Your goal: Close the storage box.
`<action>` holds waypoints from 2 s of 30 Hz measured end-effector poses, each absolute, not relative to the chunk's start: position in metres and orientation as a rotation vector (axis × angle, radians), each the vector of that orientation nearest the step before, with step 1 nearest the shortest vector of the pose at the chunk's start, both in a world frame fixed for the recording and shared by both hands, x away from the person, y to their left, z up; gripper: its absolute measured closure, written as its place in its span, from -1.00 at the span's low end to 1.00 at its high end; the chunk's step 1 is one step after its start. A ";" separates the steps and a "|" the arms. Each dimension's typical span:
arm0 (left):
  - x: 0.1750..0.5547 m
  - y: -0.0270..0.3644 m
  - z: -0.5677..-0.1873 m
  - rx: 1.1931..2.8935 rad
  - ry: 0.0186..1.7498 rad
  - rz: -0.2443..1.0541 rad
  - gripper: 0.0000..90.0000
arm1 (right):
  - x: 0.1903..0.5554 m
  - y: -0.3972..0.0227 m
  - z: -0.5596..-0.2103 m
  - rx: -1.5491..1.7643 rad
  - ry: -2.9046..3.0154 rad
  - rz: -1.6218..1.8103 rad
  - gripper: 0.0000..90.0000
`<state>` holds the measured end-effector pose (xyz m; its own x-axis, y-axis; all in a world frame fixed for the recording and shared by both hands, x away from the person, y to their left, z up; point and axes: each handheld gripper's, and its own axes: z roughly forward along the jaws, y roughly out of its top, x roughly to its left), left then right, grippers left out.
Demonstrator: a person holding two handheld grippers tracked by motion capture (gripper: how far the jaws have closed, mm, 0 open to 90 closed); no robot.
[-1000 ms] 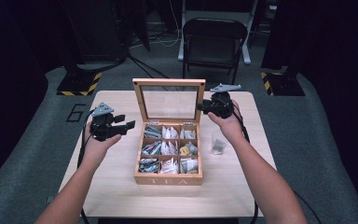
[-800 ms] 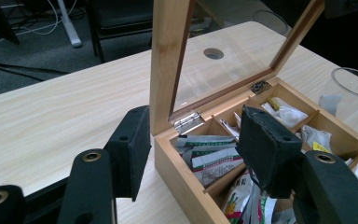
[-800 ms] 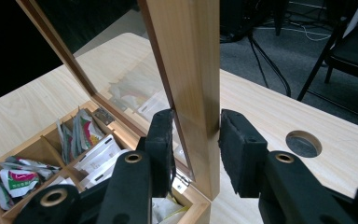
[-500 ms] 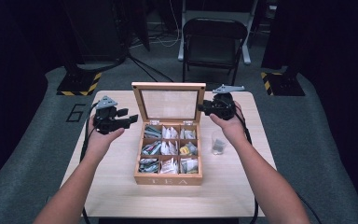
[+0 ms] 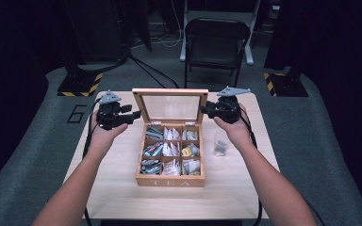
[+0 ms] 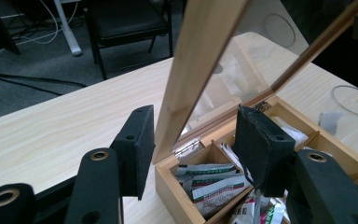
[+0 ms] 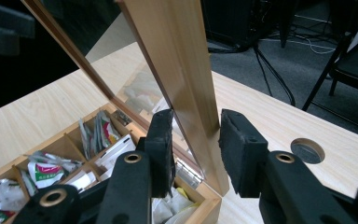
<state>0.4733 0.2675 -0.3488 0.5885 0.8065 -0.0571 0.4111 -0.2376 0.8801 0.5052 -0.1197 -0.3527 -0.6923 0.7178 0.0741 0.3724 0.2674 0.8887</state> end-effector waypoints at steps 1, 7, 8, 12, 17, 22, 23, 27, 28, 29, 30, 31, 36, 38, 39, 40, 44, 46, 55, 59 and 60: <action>0.473 0.267 -0.348 1.852 0.981 0.520 0.07 | 0.504 -0.120 -0.353 0.994 2.201 1.399 0.43; 0.472 0.264 -0.347 1.846 0.965 0.518 0.13 | 0.496 -0.121 -0.356 0.990 2.211 1.405 0.41; 0.472 0.264 -0.347 1.848 0.961 0.513 0.14 | 0.494 -0.121 -0.357 0.983 2.213 1.402 0.41; 0.470 0.262 -0.346 1.843 0.940 0.518 0.20 | 0.491 -0.122 -0.358 0.974 2.221 1.404 0.41; 0.464 0.258 -0.343 1.839 0.913 0.528 0.27 | 0.487 -0.122 -0.360 0.973 2.221 1.408 0.40; 0.461 0.259 -0.340 1.826 0.904 0.522 0.28 | 0.484 -0.122 -0.361 0.957 2.227 1.400 0.39; 0.460 0.259 -0.340 1.829 0.904 0.523 0.29 | 0.483 -0.122 -0.362 0.959 2.227 1.396 0.39; 0.458 0.259 -0.339 1.835 0.901 0.519 0.28 | 0.482 -0.122 -0.362 0.964 2.232 1.397 0.39; 0.457 0.260 -0.338 1.836 0.900 0.521 0.28 | 0.482 -0.122 -0.363 0.955 2.231 1.400 0.39; 0.457 0.260 -0.338 1.838 0.897 0.518 0.28 | 0.482 -0.122 -0.363 0.953 2.231 1.401 0.39; 0.456 0.260 -0.338 1.832 0.897 0.519 0.28 | 0.482 -0.122 -0.363 0.955 2.233 1.402 0.38; 0.455 0.260 -0.337 1.835 0.898 0.519 0.28 | 0.481 -0.122 -0.364 0.957 2.234 1.401 0.38; 0.447 0.261 -0.333 1.836 0.879 0.524 0.28 | 0.480 -0.122 -0.367 0.961 2.235 1.399 0.37; 0.444 0.261 -0.331 1.842 0.874 0.521 0.28 | 0.478 -0.122 -0.368 0.969 2.236 1.398 0.37; 0.442 0.261 -0.331 1.841 0.871 0.524 0.28 | 0.478 -0.122 -0.368 0.962 2.236 1.399 0.37; 0.441 0.262 -0.331 1.845 0.867 0.524 0.28 | 0.477 -0.122 -0.369 0.960 2.239 1.398 0.37; 0.435 0.262 -0.332 1.854 0.858 0.528 0.27 | 0.471 -0.123 -0.370 0.964 2.240 1.413 0.37; 0.432 0.263 -0.334 1.854 0.854 0.524 0.27 | 0.470 -0.124 -0.370 0.949 2.244 1.416 0.36; 0.416 0.263 -0.346 1.862 0.846 0.515 0.25 | 0.452 -0.127 -0.374 0.913 2.251 1.422 0.33; 0.410 0.264 -0.350 1.861 0.843 0.514 0.24 | 0.443 -0.128 -0.377 0.916 2.249 1.433 0.32; 0.409 0.264 -0.351 1.859 0.843 0.516 0.24 | 0.441 -0.129 -0.377 0.910 2.254 1.431 0.32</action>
